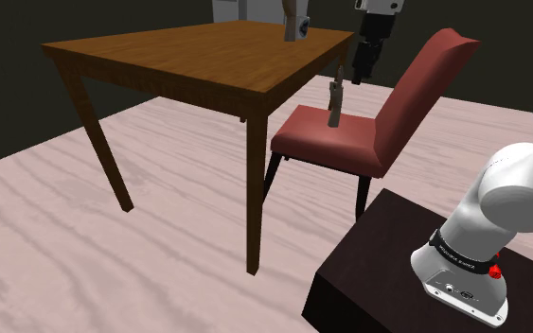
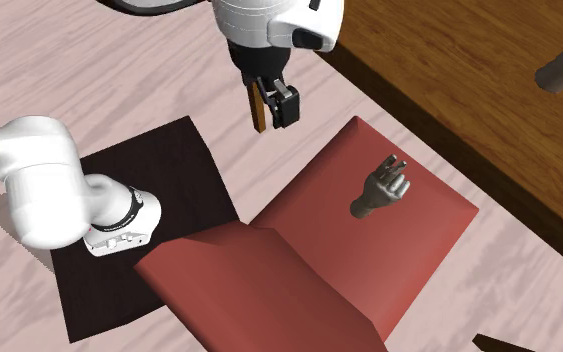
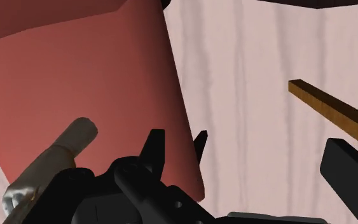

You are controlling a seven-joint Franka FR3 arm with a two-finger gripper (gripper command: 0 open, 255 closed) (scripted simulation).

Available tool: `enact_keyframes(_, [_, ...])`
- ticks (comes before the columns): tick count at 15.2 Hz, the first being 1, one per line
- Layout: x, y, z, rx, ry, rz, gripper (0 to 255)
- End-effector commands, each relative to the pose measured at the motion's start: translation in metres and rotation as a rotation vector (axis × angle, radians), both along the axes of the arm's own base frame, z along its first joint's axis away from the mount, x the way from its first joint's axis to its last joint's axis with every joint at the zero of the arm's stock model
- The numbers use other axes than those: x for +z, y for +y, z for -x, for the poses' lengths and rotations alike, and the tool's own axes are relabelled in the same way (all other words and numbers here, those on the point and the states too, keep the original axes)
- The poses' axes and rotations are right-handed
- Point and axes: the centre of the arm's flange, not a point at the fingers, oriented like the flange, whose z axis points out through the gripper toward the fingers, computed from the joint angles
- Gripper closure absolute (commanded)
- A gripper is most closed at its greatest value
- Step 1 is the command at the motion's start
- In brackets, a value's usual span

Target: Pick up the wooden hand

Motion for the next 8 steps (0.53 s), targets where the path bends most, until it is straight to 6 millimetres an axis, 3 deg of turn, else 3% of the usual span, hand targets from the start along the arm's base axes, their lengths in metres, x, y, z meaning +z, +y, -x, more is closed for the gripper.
enact_keyframes(1, [-0.003, -0.023, -0.018, 0.005, 0.003, -0.009, 0])
enact_keyframes(8, [-0.022, -0.093, -0.083, 0.022, 0.014, -0.042, 0])
